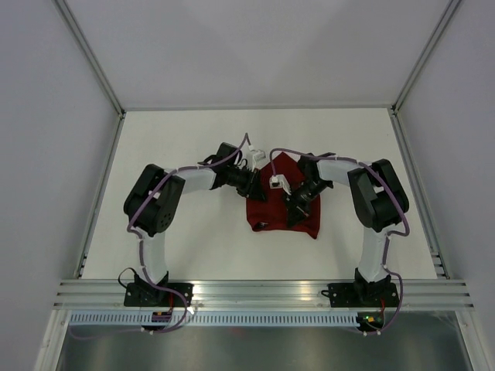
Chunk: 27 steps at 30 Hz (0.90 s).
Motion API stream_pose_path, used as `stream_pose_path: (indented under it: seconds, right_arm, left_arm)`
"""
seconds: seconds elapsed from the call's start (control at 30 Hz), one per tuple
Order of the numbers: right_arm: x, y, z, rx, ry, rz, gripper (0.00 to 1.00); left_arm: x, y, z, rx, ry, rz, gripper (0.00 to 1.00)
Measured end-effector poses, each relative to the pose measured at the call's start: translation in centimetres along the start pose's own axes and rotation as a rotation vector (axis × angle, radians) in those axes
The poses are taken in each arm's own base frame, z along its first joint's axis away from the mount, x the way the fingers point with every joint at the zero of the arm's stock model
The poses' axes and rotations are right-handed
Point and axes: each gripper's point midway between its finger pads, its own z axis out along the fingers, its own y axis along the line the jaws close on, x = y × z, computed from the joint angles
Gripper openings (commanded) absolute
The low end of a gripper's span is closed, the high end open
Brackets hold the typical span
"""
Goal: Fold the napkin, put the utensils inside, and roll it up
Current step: Roll the napkin with the utensil
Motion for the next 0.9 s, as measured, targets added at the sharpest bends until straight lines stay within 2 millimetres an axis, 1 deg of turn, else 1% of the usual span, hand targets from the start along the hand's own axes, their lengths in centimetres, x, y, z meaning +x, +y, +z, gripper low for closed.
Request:
stream_pose_path:
  seconds: [0.1,0.23,0.3,0.33,0.37,0.43,0.47,0.5,0.53,0.57,0.63,0.7,0.8,0.9]
  right_arm:
    - [0.2,0.0,0.0,-0.065,-0.002,0.074,0.00]
    - [0.6,0.2,0.1,-0.134,0.009,0.165,0.00]
    - [0.9,0.4,0.1,-0.156,0.011,0.205,0.00]
    - [1.1,0.5,0.1,-0.164,0.015,0.220,0.01]
    - [1.2,0.6,0.0,-0.170,0.018,0.234,0.01]
    - [1.4,0.7,0.0,-0.180,0.025,0.252,0.00]
    - [1.5,0.7,0.0,-0.183,0.027,0.260,0.01]
    - [1.5,0.8,0.0,-0.185,0.028,0.267,0.01]
    - [1.6,0.8,0.0,-0.187,0.030,0.273,0.01]
    - [1.6,0.8,0.0,-0.188,0.031,0.278,0.00]
    - [1.6,0.7,0.0,-0.194,0.035,0.295,0.00]
    - [1.6,0.7,0.0,-0.202,0.037,0.315,0.00]
    - [1.7,0.7,0.0,-0.217,0.032,0.343,0.00]
    - [1.7,0.7,0.0,-0.226,0.032,0.365,0.00]
  left_arm:
    - [-1.9,0.3,-1.7,-0.079,-0.105,0.029,0.25]
    - [-4.6,-0.9,-4.5,-0.184,-0.266,0.130,0.25]
    - [-5.6,-2.3,-6.1,-0.238,-0.352,0.203,0.27]
    - [-6.0,-3.0,-6.8,-0.261,-0.387,0.252,0.31]
    - [-6.3,-4.0,-7.4,-0.287,-0.421,0.316,0.33]
    - [-6.7,-6.5,-7.7,-0.329,-0.478,0.461,0.38]
    - [-6.7,-7.8,-7.4,-0.343,-0.492,0.539,0.39]
    - [-6.5,-8.6,-7.1,-0.353,-0.496,0.592,0.40]
    - [-5.9,-9.8,-6.2,-0.371,-0.490,0.681,0.42]
    - [-5.5,-10.2,-5.6,-0.385,-0.481,0.730,0.42]
    - [-3.6,-11.1,-4.0,-0.425,-0.437,0.864,0.43]
    - [-1.9,-11.2,-2.6,-0.455,-0.389,0.972,0.45]
    - [0.7,-10.6,-0.5,-0.502,-0.289,1.121,0.45]
    - [2.5,-10.0,1.3,-0.520,-0.206,1.231,0.45]
